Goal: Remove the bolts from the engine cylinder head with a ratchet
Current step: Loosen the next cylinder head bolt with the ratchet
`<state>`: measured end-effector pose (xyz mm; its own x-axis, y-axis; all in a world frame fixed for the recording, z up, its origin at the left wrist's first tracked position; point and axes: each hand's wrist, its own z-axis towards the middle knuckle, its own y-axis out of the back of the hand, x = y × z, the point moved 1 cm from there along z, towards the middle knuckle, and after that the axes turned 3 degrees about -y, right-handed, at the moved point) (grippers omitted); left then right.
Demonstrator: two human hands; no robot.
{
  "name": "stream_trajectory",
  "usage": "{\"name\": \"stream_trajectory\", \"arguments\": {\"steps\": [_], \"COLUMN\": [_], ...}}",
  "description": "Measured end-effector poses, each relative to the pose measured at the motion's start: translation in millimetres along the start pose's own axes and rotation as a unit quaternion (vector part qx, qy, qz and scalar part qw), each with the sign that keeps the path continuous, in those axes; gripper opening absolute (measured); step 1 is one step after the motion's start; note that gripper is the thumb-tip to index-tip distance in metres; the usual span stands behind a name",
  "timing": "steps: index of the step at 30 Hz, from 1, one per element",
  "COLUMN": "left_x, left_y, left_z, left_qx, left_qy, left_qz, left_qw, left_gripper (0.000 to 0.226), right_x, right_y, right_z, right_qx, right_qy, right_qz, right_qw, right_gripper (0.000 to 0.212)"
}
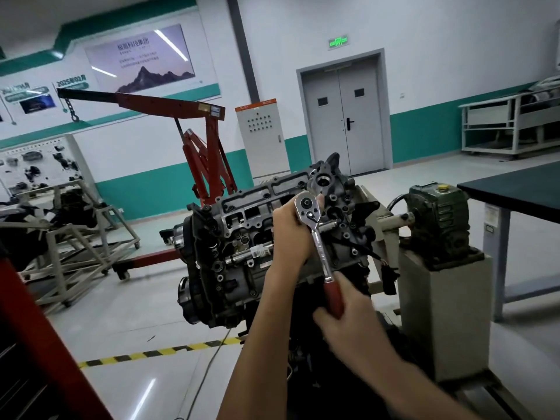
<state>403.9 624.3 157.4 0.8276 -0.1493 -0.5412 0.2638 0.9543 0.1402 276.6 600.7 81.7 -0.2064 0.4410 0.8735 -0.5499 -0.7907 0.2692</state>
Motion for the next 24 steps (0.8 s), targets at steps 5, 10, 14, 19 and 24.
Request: {"name": "stream_trajectory", "arguments": {"steps": [5,10,14,19,24], "left_x": [-3.9,-1.8,-3.3,-2.3,1.2], "left_y": [0.9,5.4,2.0,3.4,8.9], "left_z": [4.6,-1.5,-3.7,-1.5,8.4], "left_qx": [0.030,0.007,-0.005,0.000,0.061], "left_qy": [0.013,0.016,0.018,0.008,0.030], "left_qz": [0.012,-0.006,-0.013,0.010,0.035], "left_qw": [0.999,1.000,1.000,1.000,0.997], "left_gripper": [0.051,0.049,0.047,0.050,0.048], "right_x": [9.4,2.6,-4.8,3.2,7.2], "right_y": [104.6,99.2,15.6,-25.3,87.2], "right_z": [44.5,47.4,-1.0,-4.7,32.4], "right_qx": [0.113,0.084,-0.040,-0.020,0.122], "right_qy": [0.075,0.075,0.014,-0.023,0.076], "right_qz": [-0.270,-0.272,-0.055,0.054,-0.218], "right_qw": [0.953,0.956,0.998,0.998,0.965], "right_gripper": [0.030,0.020,0.029,0.019,0.035]}}
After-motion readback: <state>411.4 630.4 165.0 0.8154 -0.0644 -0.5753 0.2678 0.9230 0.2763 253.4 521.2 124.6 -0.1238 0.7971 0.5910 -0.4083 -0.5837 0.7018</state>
